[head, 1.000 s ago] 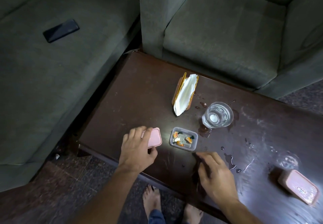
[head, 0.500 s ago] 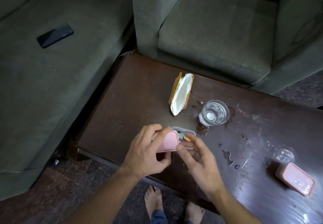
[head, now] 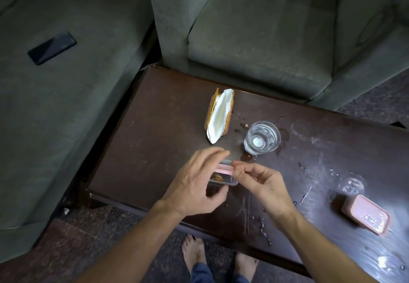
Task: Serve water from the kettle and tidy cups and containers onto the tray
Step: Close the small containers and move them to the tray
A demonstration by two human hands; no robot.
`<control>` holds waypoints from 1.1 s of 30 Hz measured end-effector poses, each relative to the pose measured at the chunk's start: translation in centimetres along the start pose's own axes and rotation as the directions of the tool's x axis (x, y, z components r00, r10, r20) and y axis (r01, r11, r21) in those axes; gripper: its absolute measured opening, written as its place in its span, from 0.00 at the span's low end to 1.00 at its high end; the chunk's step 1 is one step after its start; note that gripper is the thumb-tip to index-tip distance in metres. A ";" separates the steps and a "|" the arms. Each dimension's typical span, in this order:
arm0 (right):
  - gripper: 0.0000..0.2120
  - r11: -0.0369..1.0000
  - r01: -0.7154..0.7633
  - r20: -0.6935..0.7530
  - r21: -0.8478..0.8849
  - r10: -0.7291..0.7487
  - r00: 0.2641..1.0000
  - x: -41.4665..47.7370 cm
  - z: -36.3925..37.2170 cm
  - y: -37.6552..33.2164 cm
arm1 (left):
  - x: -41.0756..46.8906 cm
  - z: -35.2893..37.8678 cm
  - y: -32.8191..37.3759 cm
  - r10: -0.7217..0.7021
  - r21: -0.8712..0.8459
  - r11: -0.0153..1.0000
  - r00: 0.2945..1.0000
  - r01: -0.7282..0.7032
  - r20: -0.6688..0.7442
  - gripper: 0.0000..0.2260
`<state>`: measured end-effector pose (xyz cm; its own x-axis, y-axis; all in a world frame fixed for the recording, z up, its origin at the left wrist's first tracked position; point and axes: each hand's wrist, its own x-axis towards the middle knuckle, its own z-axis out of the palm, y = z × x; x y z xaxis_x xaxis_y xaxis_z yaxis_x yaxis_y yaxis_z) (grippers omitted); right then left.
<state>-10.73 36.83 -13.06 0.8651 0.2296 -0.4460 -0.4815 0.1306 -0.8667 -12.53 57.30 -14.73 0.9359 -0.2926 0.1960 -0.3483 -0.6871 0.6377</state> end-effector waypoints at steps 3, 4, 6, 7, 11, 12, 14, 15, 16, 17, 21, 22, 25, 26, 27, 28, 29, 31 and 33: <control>0.12 0.999 0.014 0.030 -0.031 -0.013 0.999 0.2 -1.0 0.6 | -0.4 -0.8 -1.2 -0.102 -0.065 0.991 0.984 0.113 0.149 0.34; 0.12 0.999 0.012 0.046 -0.033 -0.010 0.999 0.3 -1.2 0.8 | -0.4 -1.0 -1.6 -0.142 -0.073 0.985 0.970 0.159 0.195 0.34; 0.11 0.999 0.011 0.081 -0.045 -0.008 0.997 0.6 -1.6 1.1 | -0.2 -1.4 -2.3 -0.201 -0.074 0.971 0.946 0.226 0.255 0.33; 0.11 0.997 0.022 0.100 -0.070 -0.015 0.995 0.8 -1.8 1.2 | 0.0 -1.5 -2.5 -0.213 -0.069 0.968 0.937 0.240 0.277 0.32; 0.17 0.968 0.103 0.177 -0.230 -0.062 0.982 1.5 -2.5 2.0 | 0.8 -1.9 -3.2 -0.180 0.015 0.982 0.905 0.189 0.386 0.31; 0.21 0.951 0.131 0.194 -0.279 -0.078 0.978 1.7 -2.6 2.2 | 0.9 -2.0 -3.3 -0.179 0.032 0.983 0.901 0.181 0.396 0.33; 0.25 0.845 0.223 0.222 -0.487 -0.127 0.967 1.9 -2.8 2.4 | 0.9 -2.0 -3.4 -0.180 0.071 0.984 0.910 0.166 0.375 0.36; 0.26 0.740 0.273 0.234 -0.614 -0.159 0.959 2.1 -2.8 2.5 | 0.9 -1.9 -3.5 -0.165 0.112 0.985 0.926 0.135 0.339 0.36; 0.28 0.632 0.311 0.242 -0.710 -0.195 0.950 2.2 -2.9 2.5 | 0.8 -1.8 -3.5 -0.134 0.170 0.982 0.949 0.088 0.285 0.36; 0.28 0.543 0.333 0.247 -0.771 -0.228 0.942 2.3 -2.8 2.5 | 0.8 -1.6 -3.6 -0.090 0.232 0.972 0.973 0.039 0.214 0.35; 0.26 0.334 0.376 0.267 -0.864 -0.329 0.906 2.2 -2.6 2.5 | 0.8 -0.4 -4.1 0.056 0.371 0.927 0.998 -0.063 0.029 0.31; 0.26 0.303 0.377 0.268 -0.875 -0.343 0.900 2.2 -2.5 2.6 | 0.9 -0.2 -4.2 0.066 0.387 0.919 0.997 -0.071 0.027 0.30; 0.26 0.237 0.362 0.269 -0.902 -0.349 0.898 2.4 -2.4 3.1 | 1.1 -0.1 -4.4 0.030 0.424 0.903 0.994 -0.070 0.101 0.30; 0.26 0.217 0.358 0.273 -0.908 -0.341 0.899 2.5 -2.4 3.2 | 1.2 -0.2 -4.4 -0.003 0.426 0.903 0.990 -0.059 0.142 0.31; 0.26 0.203 0.354 0.277 -0.913 -0.330 0.902 2.6 -2.3 3.3 | 1.2 -0.3 -4.4 -0.038 0.422 0.905 0.982 -0.044 0.185 0.32; 0.26 0.195 0.351 0.279 -0.916 -0.318 0.906 2.7 -2.2 3.4 | 1.3 -0.4 -4.4 -0.074 0.413 0.910 0.971 -0.028 0.227 0.32; 0.26 0.192 0.347 0.280 -0.918 -0.304 0.910 2.8 -2.1 3.4 | 1.4 -0.5 -4.5 -0.104 0.403 0.915 0.959 -0.011 0.262 0.33; 0.25 0.191 0.333 0.276 -0.923 -0.272 0.922 2.8 -2.1 3.5 | 1.7 -0.5 -4.6 -0.146 0.381 0.924 0.941 0.019 0.306 0.35; 0.25 0.192 0.314 0.264 -0.930 -0.244 0.933 2.8 -2.2 3.4 | 2.0 -0.4 -4.6 -0.168 0.359 0.933 0.925 0.038 0.340 0.37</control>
<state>-9.63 35.75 -17.78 0.8875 0.4372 -0.1459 0.3095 -0.7998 -0.5143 -9.06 60.12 -16.93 0.9069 -0.3812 -0.1793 -0.3080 -0.8904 0.3351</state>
